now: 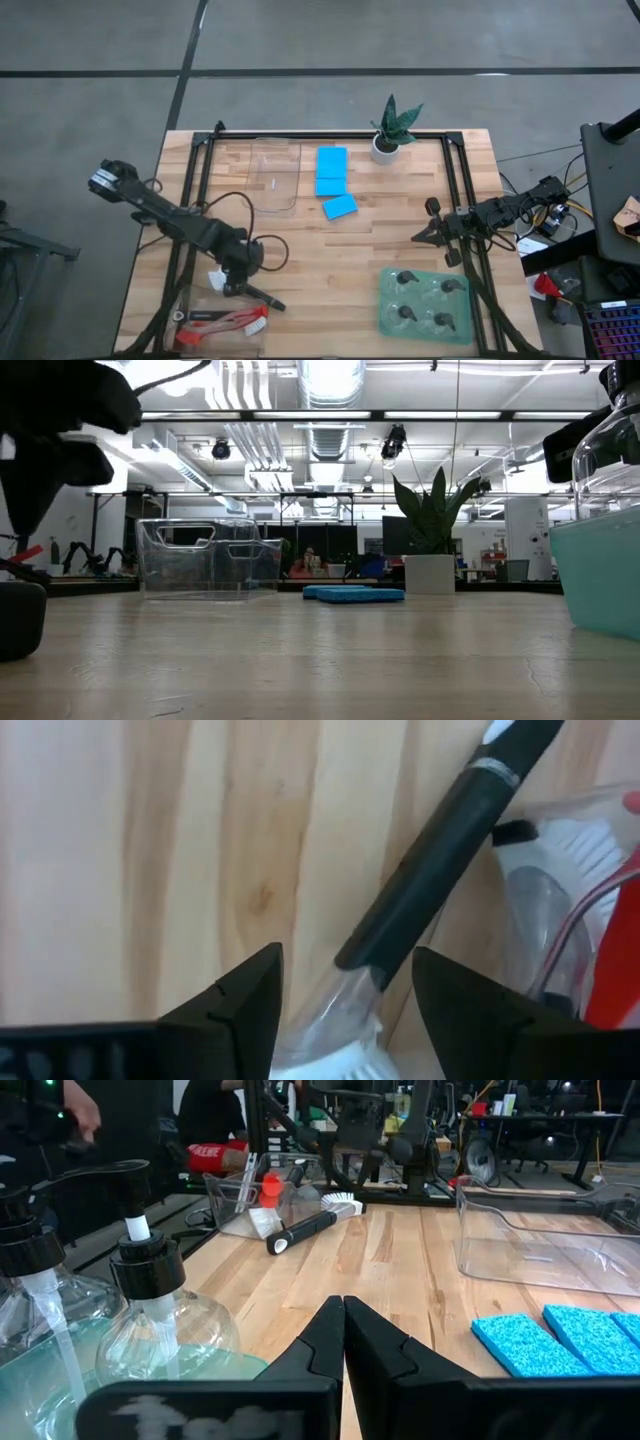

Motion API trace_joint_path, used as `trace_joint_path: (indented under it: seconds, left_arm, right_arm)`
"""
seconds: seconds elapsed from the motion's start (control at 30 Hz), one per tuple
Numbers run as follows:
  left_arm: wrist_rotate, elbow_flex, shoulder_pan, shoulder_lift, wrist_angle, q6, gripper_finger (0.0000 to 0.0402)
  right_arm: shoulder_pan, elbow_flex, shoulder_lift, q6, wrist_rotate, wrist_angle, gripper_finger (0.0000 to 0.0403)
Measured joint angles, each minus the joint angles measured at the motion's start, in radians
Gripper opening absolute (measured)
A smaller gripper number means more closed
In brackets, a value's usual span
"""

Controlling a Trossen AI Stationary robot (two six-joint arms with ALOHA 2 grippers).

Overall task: Pick & Place Kitchen Sink Supplies
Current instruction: Put the black dish brush into the bottom transparent bin

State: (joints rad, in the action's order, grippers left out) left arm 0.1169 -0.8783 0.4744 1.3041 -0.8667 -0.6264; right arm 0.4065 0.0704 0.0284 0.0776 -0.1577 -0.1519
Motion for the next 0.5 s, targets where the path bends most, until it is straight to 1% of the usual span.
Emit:
trace_joint_path:
  seconds: [0.1, 0.23, 0.37, 0.5]
  left_arm:
    - [0.061, 0.045, -0.003, 0.000, 0.023, 0.009, 0.0212]
    - [0.109, 0.097, -0.002, 0.000, 0.061, 0.005, 0.0211]
    - [0.127, 0.133, -0.002, 0.000, 0.133, 0.047, 0.0211]
    - [0.139, 0.165, -0.002, 0.000, 0.200, 0.055, 0.0211]
  right_arm:
    - [0.000, 0.000, 0.000, 0.000, 0.000, 0.000, 0.0008]
    - [0.000, 0.000, 0.000, 0.000, 0.000, 0.000, 0.0008]
    - [0.000, 0.000, 0.000, 0.000, 0.000, 0.000, 0.0008]
    - [0.000, 0.000, 0.000, 0.000, 0.000, 0.000, 0.0008]
